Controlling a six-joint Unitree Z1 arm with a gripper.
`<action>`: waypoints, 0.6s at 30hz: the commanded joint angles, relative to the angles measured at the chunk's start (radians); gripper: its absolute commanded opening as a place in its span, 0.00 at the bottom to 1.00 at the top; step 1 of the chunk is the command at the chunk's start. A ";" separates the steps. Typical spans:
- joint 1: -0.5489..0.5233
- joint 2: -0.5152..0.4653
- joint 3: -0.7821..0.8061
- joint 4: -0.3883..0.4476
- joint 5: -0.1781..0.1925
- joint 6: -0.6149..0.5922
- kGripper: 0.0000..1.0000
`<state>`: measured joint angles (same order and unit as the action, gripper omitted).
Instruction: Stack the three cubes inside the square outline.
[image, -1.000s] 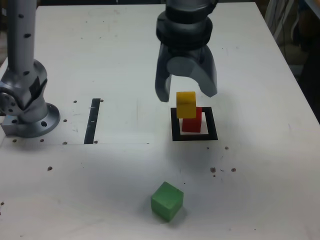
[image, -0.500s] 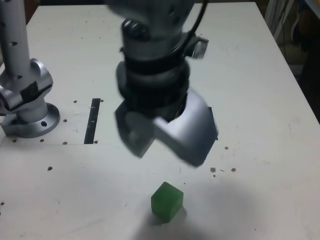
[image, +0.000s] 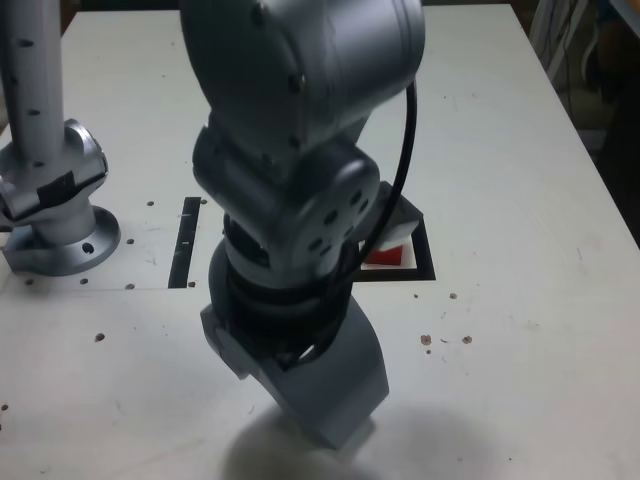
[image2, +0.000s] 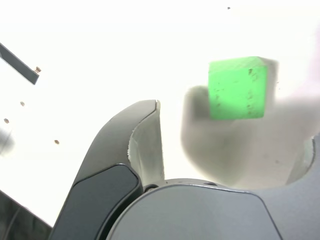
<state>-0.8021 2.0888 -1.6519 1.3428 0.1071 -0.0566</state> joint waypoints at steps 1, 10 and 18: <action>0.000 0.023 0.022 -0.037 0.004 0.001 0.97; 0.013 0.046 0.032 -0.069 0.019 -0.030 0.87; 0.031 0.075 0.025 -0.057 0.019 -0.051 0.64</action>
<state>-0.7732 2.1566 -1.6221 1.2829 0.1251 -0.1042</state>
